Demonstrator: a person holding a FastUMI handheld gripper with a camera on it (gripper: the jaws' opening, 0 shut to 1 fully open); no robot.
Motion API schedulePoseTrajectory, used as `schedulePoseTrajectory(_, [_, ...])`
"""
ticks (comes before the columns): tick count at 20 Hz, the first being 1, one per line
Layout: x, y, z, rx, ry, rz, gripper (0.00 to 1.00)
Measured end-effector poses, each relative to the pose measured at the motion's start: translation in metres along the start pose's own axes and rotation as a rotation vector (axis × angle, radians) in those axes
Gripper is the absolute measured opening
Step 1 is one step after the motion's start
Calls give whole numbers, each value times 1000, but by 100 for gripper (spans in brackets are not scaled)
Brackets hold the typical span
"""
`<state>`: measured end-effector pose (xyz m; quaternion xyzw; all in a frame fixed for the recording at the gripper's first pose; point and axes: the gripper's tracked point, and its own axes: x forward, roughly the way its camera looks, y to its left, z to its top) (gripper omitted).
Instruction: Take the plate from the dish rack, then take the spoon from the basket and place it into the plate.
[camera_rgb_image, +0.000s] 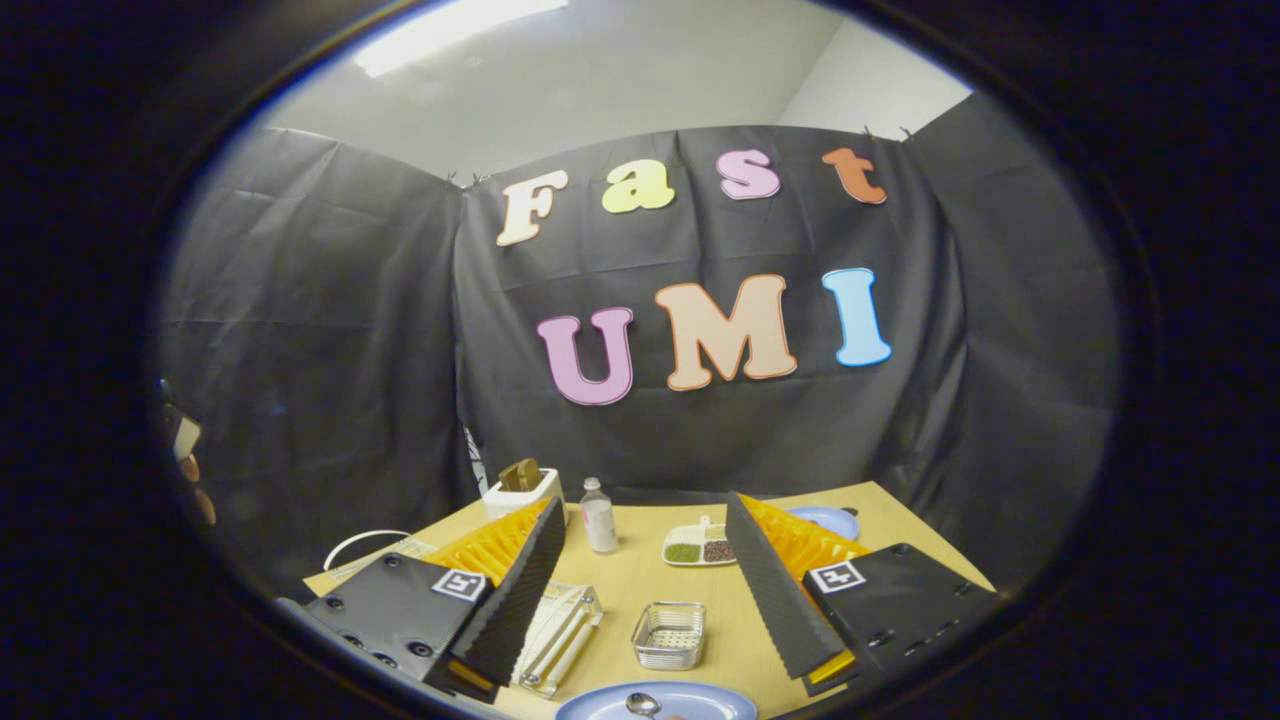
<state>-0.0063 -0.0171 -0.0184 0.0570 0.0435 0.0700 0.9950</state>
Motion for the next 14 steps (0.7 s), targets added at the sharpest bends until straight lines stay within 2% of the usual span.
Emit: schedulePoseTrajectory(14, [-6,-5,10,0,-7,-34,100])
